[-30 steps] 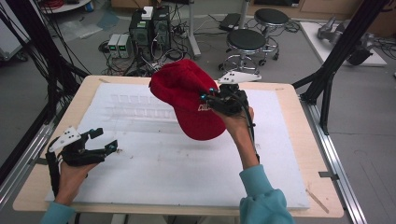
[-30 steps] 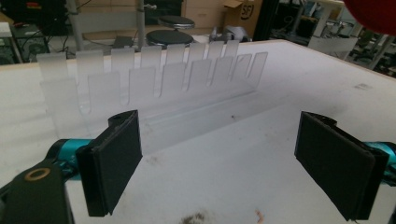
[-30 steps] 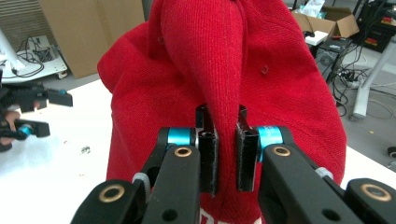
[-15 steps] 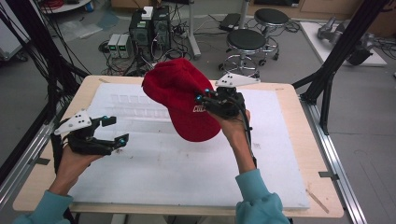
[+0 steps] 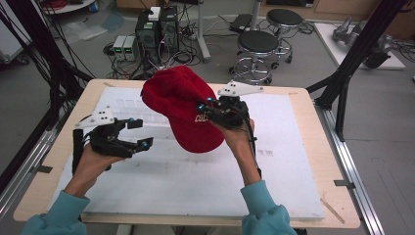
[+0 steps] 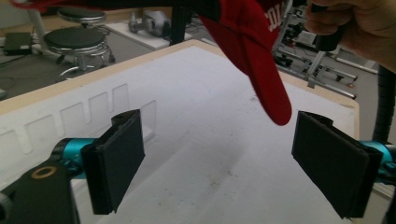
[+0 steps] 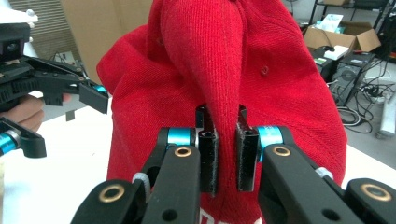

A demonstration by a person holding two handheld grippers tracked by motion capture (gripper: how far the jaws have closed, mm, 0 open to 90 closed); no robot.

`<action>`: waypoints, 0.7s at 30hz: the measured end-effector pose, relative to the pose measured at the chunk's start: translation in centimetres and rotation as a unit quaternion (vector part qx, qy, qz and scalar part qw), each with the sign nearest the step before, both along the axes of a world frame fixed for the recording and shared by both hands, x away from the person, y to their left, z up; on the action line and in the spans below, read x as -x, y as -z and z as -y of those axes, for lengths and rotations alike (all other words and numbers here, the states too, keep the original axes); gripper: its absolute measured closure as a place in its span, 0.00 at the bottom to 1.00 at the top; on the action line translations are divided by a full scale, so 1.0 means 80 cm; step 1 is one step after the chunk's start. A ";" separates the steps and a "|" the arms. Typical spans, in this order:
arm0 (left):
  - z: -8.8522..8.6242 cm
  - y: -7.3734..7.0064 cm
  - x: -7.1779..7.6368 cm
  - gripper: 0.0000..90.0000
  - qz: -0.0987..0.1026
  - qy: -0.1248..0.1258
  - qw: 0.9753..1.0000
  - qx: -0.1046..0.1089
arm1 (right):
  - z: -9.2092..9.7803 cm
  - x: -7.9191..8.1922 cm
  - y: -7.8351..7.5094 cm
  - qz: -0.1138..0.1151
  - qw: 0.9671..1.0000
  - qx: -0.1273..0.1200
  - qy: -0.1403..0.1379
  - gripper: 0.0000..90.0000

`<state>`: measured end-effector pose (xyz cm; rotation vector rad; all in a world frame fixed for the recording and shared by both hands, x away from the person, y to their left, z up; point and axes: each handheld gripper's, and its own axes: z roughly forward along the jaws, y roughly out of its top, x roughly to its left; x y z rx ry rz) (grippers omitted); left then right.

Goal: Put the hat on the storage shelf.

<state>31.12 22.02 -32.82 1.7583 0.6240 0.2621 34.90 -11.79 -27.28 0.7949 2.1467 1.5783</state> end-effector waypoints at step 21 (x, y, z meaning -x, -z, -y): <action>0.050 0.011 -0.008 0.34 -0.042 0.042 0.998 0.033 | -0.022 0.006 0.003 -0.001 0.999 -0.028 -0.028 0.93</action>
